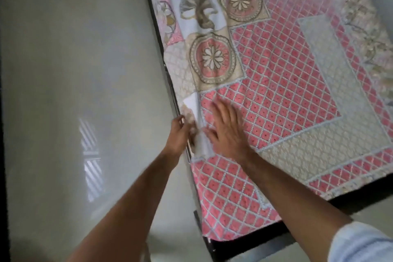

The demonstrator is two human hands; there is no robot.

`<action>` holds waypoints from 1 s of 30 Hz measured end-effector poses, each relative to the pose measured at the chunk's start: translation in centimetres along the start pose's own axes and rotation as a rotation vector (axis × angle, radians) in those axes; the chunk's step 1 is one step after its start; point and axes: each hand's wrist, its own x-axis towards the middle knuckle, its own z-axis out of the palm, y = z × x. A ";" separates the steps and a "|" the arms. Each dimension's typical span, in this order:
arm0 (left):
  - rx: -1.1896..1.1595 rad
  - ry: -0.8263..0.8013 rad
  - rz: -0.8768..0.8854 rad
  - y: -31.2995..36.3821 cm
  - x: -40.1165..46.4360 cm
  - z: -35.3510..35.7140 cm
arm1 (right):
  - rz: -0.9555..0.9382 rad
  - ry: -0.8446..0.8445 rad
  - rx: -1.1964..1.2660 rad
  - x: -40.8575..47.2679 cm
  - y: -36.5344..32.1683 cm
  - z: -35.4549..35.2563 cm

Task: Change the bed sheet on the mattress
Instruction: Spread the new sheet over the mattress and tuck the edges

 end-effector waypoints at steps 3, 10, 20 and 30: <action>0.047 -0.128 -0.033 1.7 1.2 -5.5 | 0.255 -0.058 -0.055 4.7 -3.3 0.3; 0.018 -0.105 -0.028 6.7 7.8 -11.8 | 0.082 -0.100 -0.140 6.3 -4.9 1.2; 0.156 0.033 -0.002 22.3 24.9 -5.7 | 0.181 0.070 0.035 12.1 -2.1 1.0; -0.034 -0.139 0.018 23.6 27.5 -10.1 | 0.694 0.105 0.207 26.7 5.9 -1.6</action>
